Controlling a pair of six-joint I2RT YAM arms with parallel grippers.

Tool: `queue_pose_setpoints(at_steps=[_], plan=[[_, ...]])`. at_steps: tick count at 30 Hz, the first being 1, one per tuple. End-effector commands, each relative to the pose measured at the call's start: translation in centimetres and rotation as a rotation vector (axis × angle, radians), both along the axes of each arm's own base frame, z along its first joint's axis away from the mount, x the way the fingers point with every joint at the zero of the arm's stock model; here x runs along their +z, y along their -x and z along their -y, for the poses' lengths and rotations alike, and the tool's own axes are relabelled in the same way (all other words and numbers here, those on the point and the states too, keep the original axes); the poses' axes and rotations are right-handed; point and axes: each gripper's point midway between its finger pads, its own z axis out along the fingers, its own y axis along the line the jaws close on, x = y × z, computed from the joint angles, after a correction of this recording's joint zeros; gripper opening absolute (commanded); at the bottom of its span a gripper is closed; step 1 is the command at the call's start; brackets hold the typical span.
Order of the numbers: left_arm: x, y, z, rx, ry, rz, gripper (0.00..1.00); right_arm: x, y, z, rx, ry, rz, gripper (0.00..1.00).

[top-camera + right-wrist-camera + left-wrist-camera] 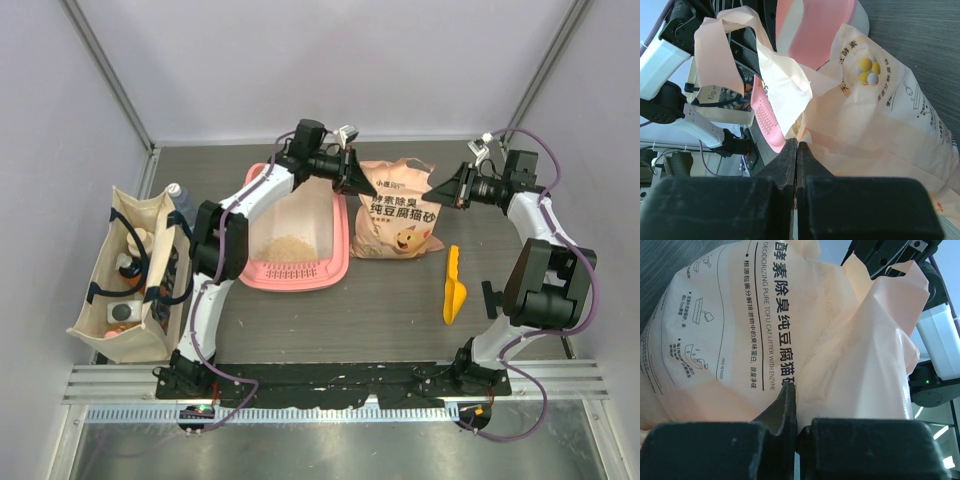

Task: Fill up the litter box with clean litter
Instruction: Close the cat litter bag at the center of the board.

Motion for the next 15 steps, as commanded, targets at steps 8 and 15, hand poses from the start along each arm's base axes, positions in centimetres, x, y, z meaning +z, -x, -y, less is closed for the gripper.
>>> queue_pose_setpoints(at_steps=[8, 15], plan=[[5.1, 0.1, -2.9, -0.018, 0.071, -0.042, 0.00, 2.3, 1.0, 0.2, 0.008, -0.065, -0.040, 0.02], [4.9, -0.8, -4.0, 0.021, 0.074, -0.076, 0.00, 1.6, 0.0, 0.6, -0.012, -0.066, -0.120, 0.01]])
